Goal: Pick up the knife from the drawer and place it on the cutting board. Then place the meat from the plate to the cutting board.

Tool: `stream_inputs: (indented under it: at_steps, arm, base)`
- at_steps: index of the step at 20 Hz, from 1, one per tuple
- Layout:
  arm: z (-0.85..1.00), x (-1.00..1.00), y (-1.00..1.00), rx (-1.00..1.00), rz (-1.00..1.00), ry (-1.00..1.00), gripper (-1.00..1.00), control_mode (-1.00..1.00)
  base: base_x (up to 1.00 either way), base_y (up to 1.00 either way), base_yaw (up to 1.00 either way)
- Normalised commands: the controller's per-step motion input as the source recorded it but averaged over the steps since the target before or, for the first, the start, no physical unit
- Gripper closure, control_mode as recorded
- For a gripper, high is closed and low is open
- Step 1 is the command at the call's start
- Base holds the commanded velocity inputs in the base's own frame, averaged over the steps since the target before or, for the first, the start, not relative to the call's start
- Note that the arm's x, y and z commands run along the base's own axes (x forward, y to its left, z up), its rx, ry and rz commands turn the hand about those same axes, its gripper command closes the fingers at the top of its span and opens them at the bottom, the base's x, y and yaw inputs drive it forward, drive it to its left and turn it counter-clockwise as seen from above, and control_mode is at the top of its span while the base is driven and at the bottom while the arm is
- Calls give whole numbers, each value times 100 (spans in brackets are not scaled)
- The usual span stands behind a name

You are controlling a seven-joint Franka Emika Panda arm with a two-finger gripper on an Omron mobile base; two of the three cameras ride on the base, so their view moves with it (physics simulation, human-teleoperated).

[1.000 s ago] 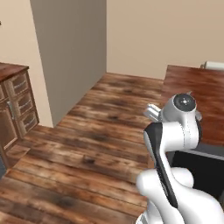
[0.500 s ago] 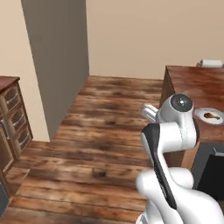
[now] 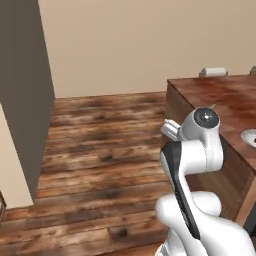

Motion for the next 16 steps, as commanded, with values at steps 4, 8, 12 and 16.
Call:
stream_inputs:
  at_steps: [4,8,12,16]
  arm:
    - [0,0,0,0,0,0,100,100]
    - [0,0,0,0,0,0,100,100]
    - [0,0,0,0,0,0,100,100]
    - [0,0,0,0,0,0,100,100]
  base:
    - [100,74,-40]
    - [100,77,-38]
    - [100,74,-35]
    - [100,59,-27]
